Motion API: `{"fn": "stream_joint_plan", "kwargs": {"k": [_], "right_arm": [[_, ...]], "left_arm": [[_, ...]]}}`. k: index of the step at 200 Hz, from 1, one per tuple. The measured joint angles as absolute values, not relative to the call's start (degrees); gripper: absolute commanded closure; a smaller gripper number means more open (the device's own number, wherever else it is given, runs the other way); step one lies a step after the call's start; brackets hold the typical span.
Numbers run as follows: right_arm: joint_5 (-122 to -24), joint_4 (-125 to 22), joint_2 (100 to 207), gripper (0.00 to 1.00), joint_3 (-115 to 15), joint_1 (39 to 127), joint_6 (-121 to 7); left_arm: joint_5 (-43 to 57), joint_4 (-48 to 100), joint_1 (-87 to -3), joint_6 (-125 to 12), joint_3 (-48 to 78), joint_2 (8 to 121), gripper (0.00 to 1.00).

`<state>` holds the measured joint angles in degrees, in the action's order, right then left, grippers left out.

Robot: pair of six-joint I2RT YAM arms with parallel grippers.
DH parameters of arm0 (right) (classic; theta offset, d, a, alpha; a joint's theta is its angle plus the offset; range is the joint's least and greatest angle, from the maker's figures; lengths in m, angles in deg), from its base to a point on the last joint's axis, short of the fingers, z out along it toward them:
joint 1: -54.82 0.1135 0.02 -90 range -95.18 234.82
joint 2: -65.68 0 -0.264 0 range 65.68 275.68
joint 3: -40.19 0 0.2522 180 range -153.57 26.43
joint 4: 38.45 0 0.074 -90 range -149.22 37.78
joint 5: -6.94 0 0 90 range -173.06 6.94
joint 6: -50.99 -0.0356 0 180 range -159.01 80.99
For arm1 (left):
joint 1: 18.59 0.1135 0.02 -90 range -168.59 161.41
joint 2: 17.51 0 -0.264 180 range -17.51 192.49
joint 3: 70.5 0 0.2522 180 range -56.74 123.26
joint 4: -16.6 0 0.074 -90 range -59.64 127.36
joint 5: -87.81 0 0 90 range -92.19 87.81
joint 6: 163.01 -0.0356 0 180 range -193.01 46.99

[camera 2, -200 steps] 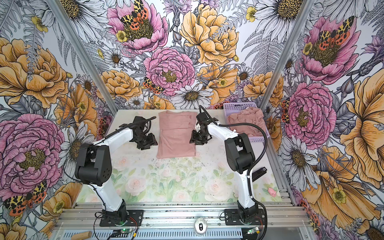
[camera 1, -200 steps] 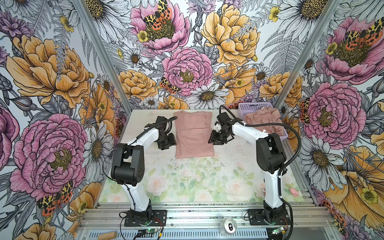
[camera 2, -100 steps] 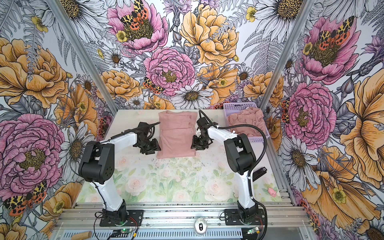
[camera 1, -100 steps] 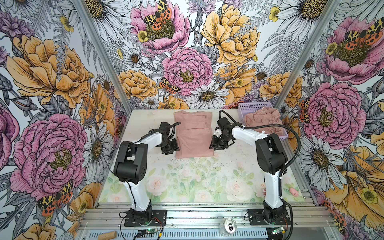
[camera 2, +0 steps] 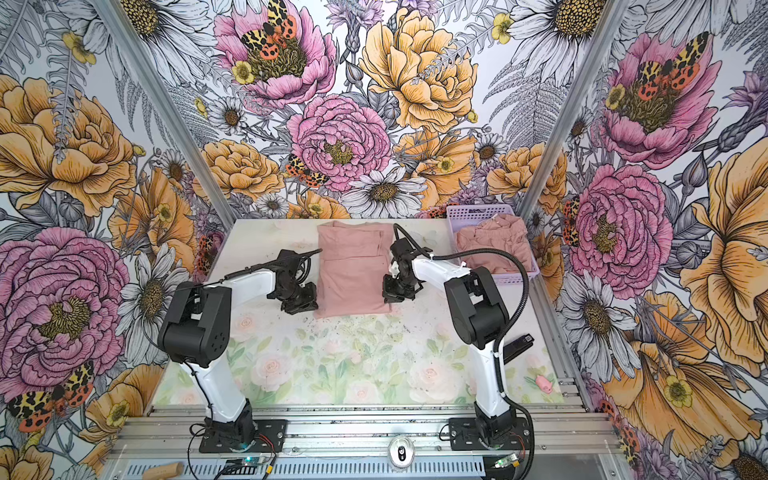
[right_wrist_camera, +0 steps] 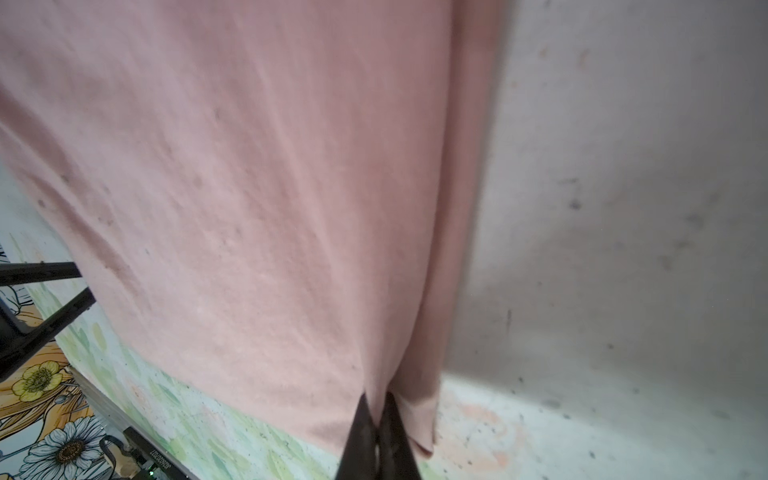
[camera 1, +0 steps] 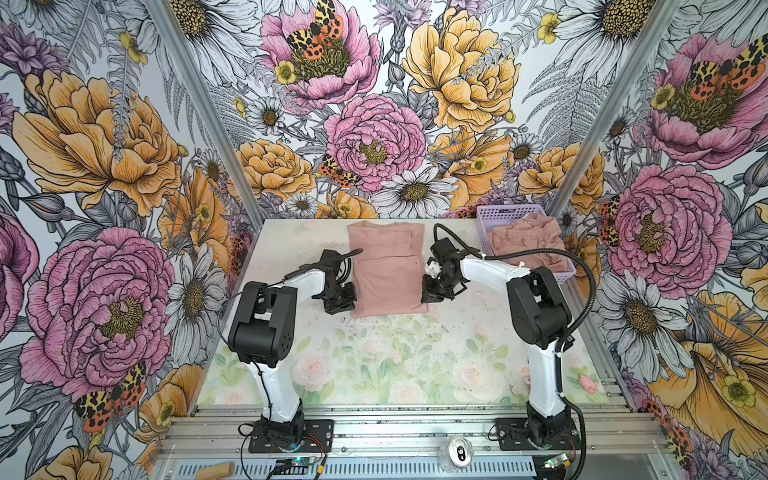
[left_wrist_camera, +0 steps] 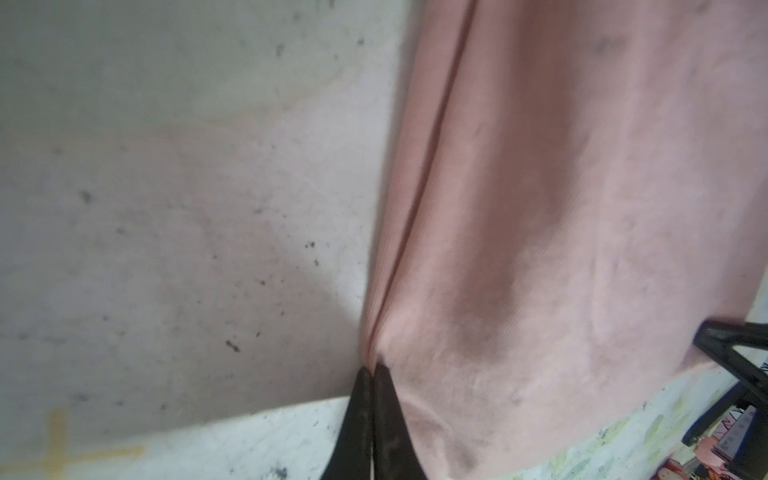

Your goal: Fold and stack the mixed laundry pile

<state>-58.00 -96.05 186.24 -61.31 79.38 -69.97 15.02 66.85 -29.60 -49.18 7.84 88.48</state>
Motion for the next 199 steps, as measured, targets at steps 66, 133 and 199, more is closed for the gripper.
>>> {"fn": "stream_joint_plan", "kwargs": {"k": [66,133,199], "right_arm": [[-57.95,-96.05,186.24,1.00,-59.98,78.85,-69.97],[-57.78,-96.07,186.04,0.81,-59.98,78.81,-69.92],[-57.80,-96.07,183.96,0.62,-59.98,76.97,-69.29]], "left_arm": [[15.19,66.26,-28.44,-49.18,2.76,84.09,1.00],[15.15,66.34,-28.42,-48.94,1.65,82.93,0.81],[14.82,66.13,-27.43,-47.25,1.65,79.17,0.51]]}}
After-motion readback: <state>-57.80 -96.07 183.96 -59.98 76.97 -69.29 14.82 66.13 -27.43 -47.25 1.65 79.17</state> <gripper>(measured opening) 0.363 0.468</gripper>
